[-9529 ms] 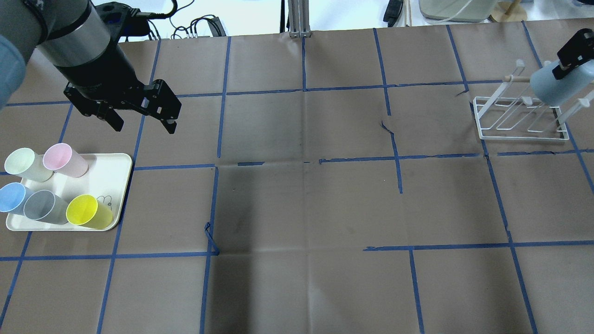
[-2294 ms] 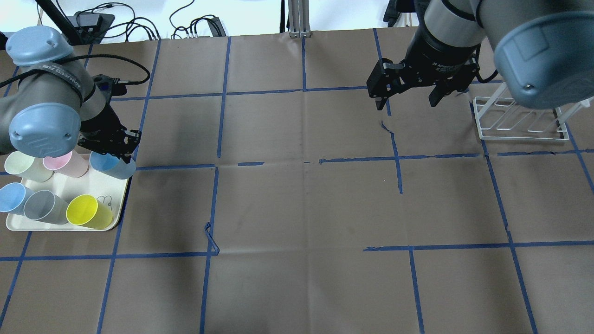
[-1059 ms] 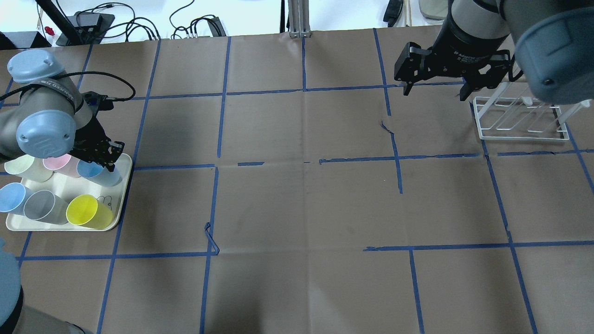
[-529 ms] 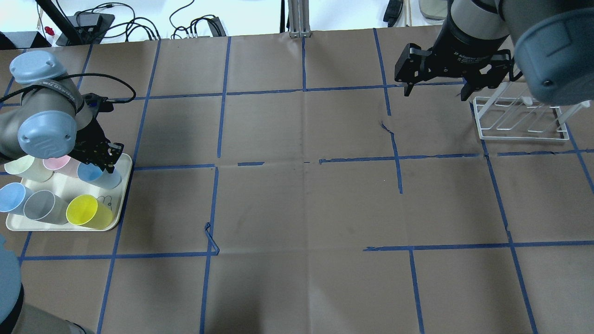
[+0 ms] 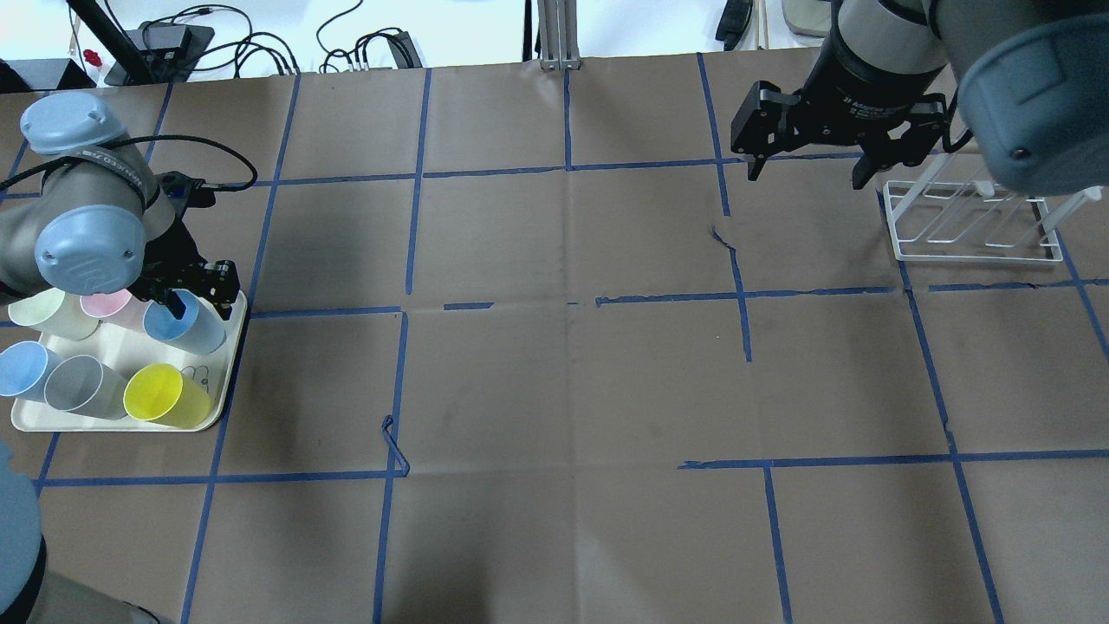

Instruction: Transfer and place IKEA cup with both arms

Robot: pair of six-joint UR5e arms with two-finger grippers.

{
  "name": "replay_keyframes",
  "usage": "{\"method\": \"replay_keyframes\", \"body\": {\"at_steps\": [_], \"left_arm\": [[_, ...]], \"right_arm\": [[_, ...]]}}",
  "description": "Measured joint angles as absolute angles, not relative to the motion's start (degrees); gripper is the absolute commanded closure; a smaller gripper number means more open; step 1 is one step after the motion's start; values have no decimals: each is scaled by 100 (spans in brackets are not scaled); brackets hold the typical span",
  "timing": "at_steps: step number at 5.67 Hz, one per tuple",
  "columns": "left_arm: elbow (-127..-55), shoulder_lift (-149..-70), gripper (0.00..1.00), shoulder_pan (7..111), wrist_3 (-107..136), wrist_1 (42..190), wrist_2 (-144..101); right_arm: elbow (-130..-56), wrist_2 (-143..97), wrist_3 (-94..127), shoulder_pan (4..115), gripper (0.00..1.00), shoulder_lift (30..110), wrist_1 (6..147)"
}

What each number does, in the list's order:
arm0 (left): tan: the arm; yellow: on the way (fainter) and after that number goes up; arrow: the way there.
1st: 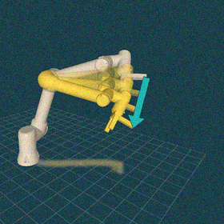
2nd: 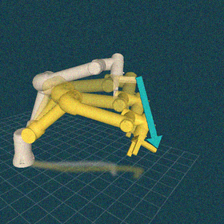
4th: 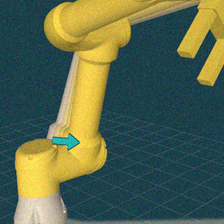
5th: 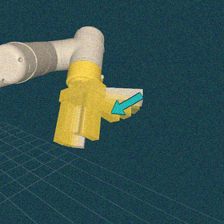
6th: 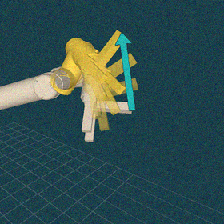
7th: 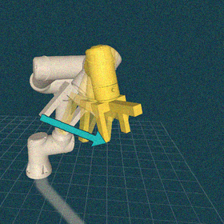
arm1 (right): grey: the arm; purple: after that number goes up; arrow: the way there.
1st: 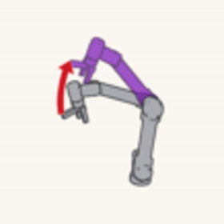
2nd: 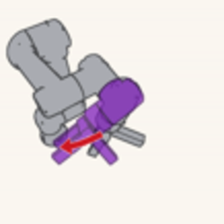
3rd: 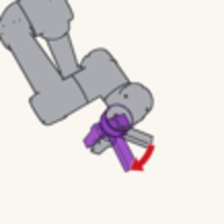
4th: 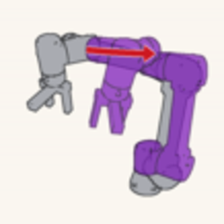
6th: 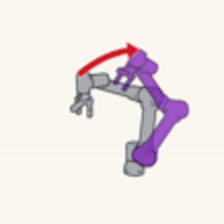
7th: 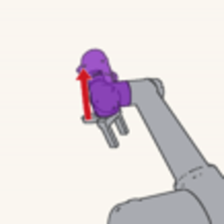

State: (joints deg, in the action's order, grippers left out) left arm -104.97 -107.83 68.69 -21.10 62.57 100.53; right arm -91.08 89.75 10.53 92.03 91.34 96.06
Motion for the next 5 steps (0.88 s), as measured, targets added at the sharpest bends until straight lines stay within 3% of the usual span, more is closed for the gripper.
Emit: {"method": "replay_keyframes", "body": {"at_steps": [2,5], "left_arm": [[-10189,-10155,1,7097,-2056,7057,9702],[-8781,-9632,1,8307,-1022,8882,9480]], "right_arm": [[-9108,8978,910,9196,0,9118,9613],[-9108,8967,879,9183,0,9093,9620]]}}
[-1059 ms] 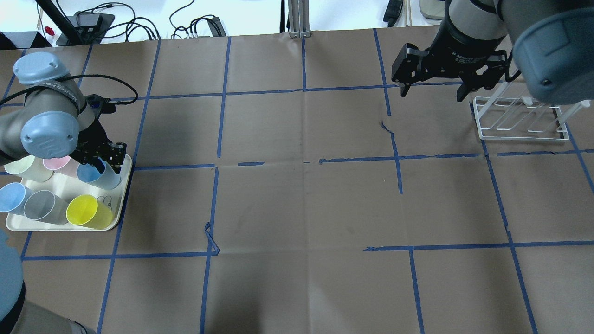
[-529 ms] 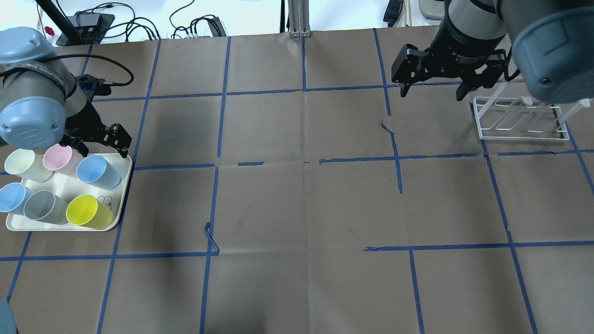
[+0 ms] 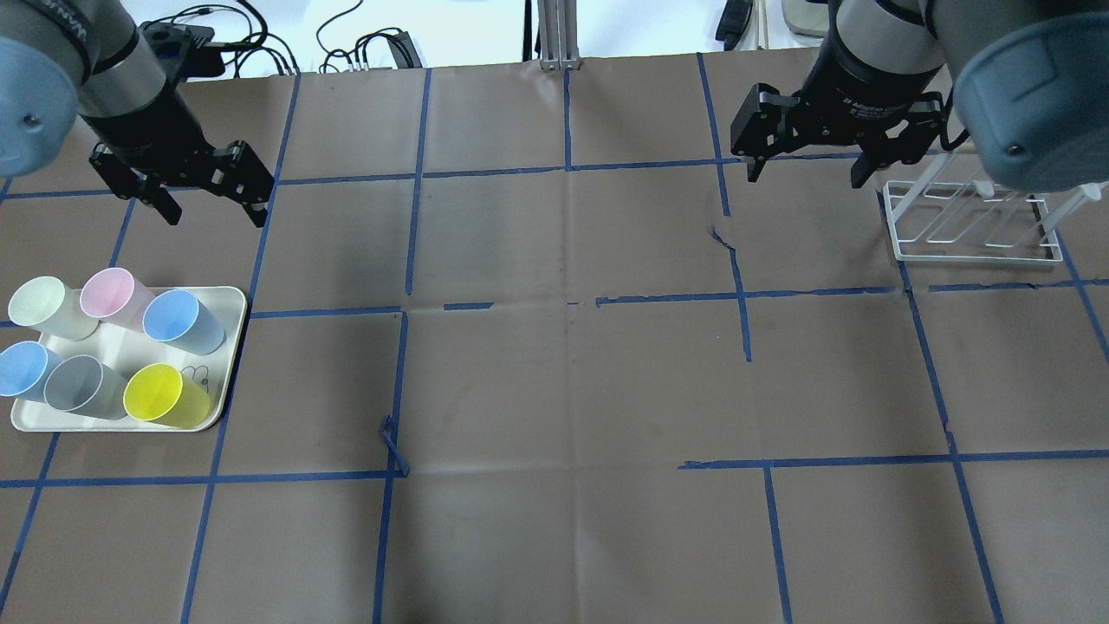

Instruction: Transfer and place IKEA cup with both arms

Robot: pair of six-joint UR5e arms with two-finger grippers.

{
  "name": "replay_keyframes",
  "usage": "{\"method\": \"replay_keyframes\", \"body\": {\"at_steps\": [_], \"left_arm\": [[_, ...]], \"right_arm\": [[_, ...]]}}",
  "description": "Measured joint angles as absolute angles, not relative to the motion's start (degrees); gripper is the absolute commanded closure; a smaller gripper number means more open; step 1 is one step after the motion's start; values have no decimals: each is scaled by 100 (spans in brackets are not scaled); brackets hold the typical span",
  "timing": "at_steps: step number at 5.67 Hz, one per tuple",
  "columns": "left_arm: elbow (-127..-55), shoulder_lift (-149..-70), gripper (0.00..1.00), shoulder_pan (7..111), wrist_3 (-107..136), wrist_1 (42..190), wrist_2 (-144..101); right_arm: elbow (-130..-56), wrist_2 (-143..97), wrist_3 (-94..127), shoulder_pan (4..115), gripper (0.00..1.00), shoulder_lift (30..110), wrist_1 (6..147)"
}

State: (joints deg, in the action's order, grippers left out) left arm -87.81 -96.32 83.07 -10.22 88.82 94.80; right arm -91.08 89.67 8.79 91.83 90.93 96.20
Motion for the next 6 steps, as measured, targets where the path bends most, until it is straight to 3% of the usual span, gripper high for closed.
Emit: {"method": "replay_keyframes", "body": {"at_steps": [2,6], "left_arm": [[-8681,-9341,1,9026,-806,9069,9500],[-8767,-9132,1,9153,-637,9085,9285]], "right_arm": [[-9113,8965,886,9176,0,9095,9616],[-9106,8974,896,9169,0,9097,9616]]}}
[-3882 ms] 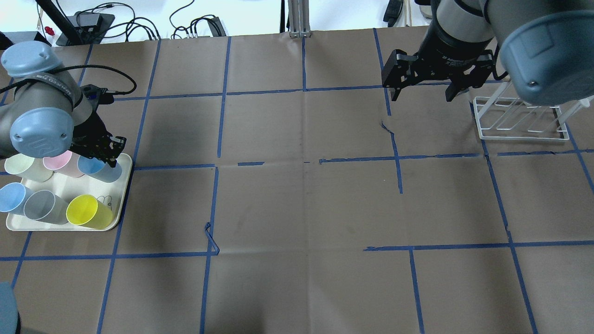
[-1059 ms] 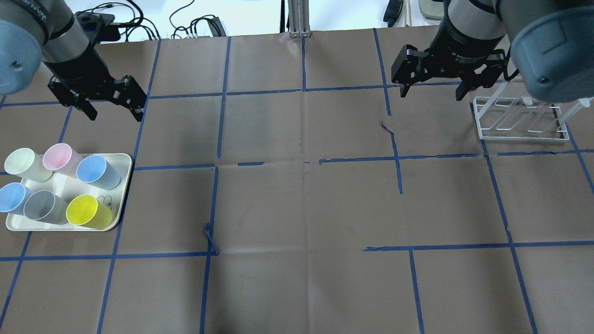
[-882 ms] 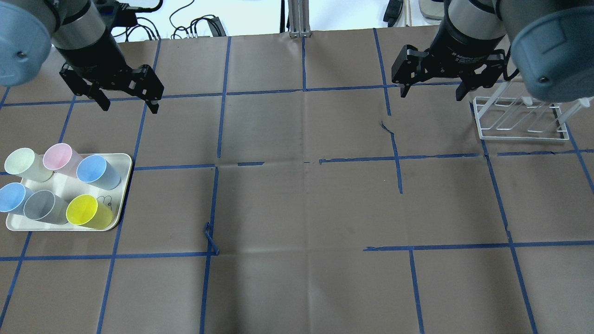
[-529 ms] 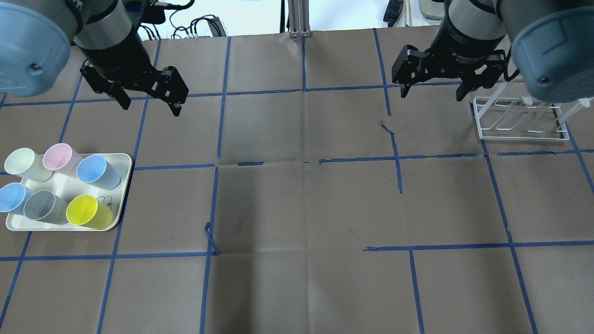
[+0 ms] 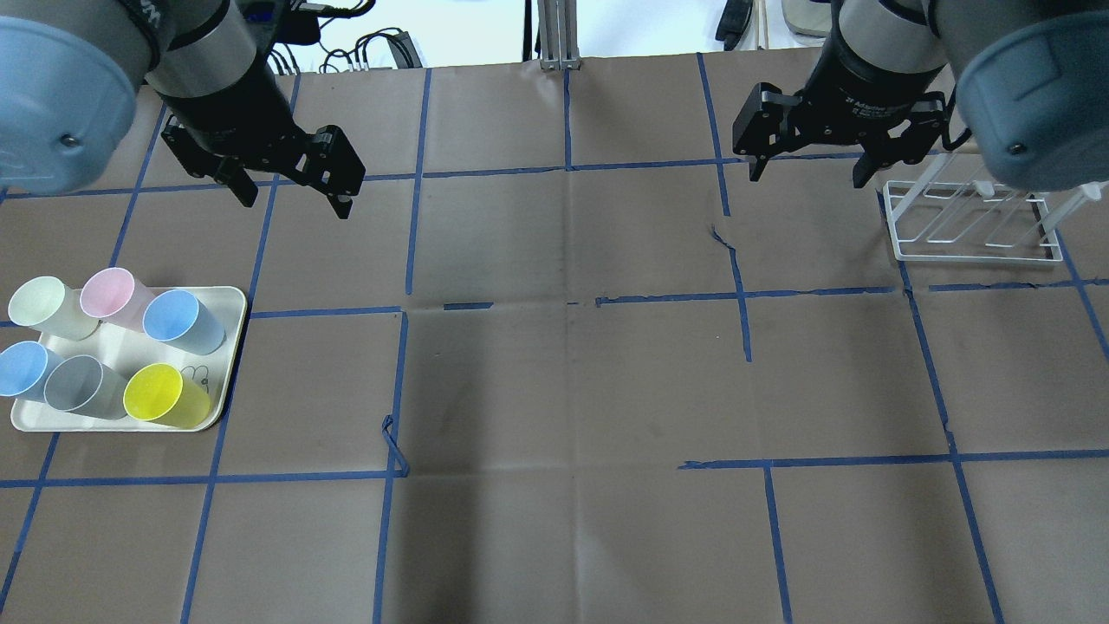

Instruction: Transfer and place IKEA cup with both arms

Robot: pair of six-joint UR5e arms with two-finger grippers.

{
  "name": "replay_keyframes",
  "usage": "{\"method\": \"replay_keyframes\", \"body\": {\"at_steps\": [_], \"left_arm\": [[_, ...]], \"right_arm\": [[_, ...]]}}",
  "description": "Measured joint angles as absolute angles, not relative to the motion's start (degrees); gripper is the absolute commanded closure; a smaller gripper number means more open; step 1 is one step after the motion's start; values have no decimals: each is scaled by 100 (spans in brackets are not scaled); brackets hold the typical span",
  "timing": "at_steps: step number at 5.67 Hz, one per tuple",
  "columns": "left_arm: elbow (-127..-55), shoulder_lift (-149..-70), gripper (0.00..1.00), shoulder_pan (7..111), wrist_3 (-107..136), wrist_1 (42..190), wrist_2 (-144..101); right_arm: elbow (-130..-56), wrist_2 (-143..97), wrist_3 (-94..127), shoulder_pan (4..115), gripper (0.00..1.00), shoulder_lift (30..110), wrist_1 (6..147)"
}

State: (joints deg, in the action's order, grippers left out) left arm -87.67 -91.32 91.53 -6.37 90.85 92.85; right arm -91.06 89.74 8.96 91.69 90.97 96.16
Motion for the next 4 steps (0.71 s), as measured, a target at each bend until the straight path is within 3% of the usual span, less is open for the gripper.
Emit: {"method": "replay_keyframes", "body": {"at_steps": [4], "left_arm": [[-8783,-8978,1,9139,-430,9245,9082]], "right_arm": [[-9105,8974,908,9170,0,9097,9624]]}}
